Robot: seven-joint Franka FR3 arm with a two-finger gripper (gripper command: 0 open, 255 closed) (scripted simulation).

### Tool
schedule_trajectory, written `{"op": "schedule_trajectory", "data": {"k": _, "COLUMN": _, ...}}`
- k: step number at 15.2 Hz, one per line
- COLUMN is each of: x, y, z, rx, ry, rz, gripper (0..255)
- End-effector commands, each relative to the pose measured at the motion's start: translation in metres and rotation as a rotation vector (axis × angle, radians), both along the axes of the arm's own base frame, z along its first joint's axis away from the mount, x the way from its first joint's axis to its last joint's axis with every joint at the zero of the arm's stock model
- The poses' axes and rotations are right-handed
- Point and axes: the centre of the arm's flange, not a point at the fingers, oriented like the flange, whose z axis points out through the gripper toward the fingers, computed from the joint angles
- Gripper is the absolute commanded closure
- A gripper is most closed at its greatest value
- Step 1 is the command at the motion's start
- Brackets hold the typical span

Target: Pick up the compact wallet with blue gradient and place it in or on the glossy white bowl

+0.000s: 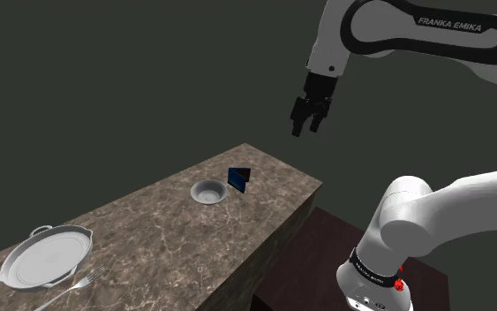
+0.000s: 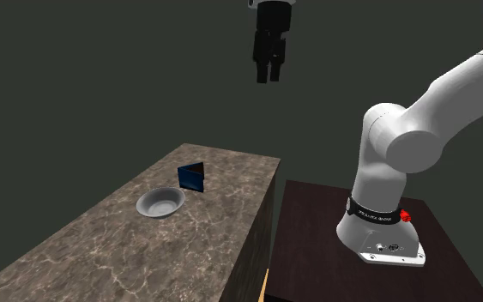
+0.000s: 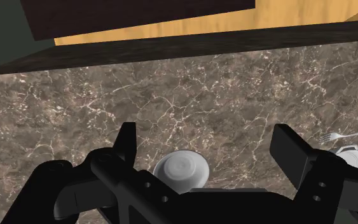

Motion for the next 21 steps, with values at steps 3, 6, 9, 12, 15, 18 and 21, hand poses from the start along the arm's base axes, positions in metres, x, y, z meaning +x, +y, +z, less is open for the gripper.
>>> {"op": "schedule_trajectory", "data": {"k": 3, "x": 0.015, "y": -0.006, "z": -0.020, "rx": -0.006, "ry": -0.003, "rz": 0.004, "gripper": 0}}
{"op": "schedule_trajectory", "data": {"k": 6, "x": 0.038, "y": -0.015, "z": -0.050, "rx": -0.015, "ry": -0.008, "rz": 0.010, "gripper": 0}}
{"op": "schedule_trajectory", "data": {"k": 9, "x": 0.061, "y": -0.024, "z": -0.080, "rx": -0.024, "ry": -0.012, "rz": 0.017, "gripper": 0}}
{"op": "schedule_trajectory", "data": {"k": 12, "x": 0.084, "y": -0.034, "z": -0.110, "rx": -0.034, "ry": -0.017, "rz": 0.023, "gripper": 0}}
{"op": "schedule_trajectory", "data": {"k": 15, "x": 0.107, "y": -0.043, "z": -0.139, "rx": -0.043, "ry": -0.022, "rz": 0.029, "gripper": 0}}
{"op": "schedule_trajectory", "data": {"k": 18, "x": 0.131, "y": -0.053, "z": -0.169, "rx": -0.052, "ry": -0.026, "rz": 0.035, "gripper": 0}}
{"op": "schedule_trajectory", "data": {"k": 21, "x": 0.154, "y": -0.063, "z": -0.198, "rx": -0.061, "ry": -0.031, "rz": 0.042, "gripper": 0}}
